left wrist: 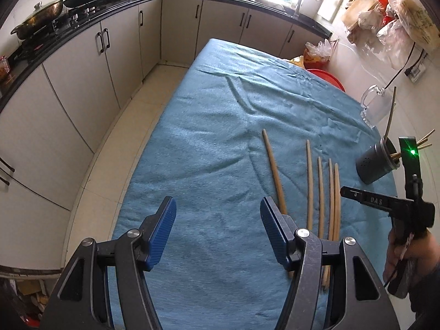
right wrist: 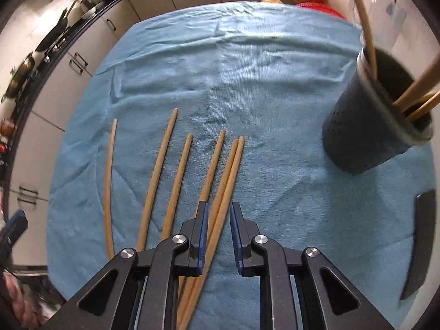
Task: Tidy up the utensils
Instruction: 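Move both open grippers down over the remaining chopsticks on the towel, then close the right gripper on one chopstick while the left gripper grasps another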
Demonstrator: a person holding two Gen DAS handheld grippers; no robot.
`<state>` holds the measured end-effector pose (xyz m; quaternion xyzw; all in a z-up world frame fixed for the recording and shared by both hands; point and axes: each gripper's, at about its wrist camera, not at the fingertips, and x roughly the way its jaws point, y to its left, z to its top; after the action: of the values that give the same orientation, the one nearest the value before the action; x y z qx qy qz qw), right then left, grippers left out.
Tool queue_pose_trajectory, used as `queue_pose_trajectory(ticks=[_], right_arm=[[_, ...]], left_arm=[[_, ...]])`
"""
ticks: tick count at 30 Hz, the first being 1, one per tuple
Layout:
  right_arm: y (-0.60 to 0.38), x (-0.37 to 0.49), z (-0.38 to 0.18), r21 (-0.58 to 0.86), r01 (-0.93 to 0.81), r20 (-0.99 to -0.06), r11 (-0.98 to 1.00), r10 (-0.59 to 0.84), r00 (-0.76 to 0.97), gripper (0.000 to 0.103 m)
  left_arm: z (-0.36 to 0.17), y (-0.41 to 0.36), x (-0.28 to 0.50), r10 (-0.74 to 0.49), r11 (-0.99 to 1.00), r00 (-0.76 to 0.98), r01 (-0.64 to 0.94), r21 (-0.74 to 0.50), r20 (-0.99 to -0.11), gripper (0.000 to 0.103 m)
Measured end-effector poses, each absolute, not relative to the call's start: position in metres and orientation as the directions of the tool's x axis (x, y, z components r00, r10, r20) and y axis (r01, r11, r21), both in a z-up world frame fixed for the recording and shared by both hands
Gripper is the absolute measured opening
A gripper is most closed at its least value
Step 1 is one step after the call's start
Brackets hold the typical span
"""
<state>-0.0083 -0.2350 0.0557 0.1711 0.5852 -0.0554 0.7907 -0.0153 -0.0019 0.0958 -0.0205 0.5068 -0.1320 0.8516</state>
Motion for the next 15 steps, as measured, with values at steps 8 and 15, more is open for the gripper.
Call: queue_pose_trajectory(ticks=[8,15], right_arm=[[-0.238,-0.003,0.044,0.172,0.331,-0.962,0.928,0.086,0.261,0.016],[-0.242,-0.003,0.040,0.158,0.339,-0.966,0.928,0.074,0.247,0.016]], left_arm=[[0.089,-0.003,-0.007,-0.267,0.955,0.425,0.237,-0.178,-0.865,0.062],[0.082,-0.017,0.002,-0.289,0.944,0.396,0.270,-0.190,-0.872,0.062]])
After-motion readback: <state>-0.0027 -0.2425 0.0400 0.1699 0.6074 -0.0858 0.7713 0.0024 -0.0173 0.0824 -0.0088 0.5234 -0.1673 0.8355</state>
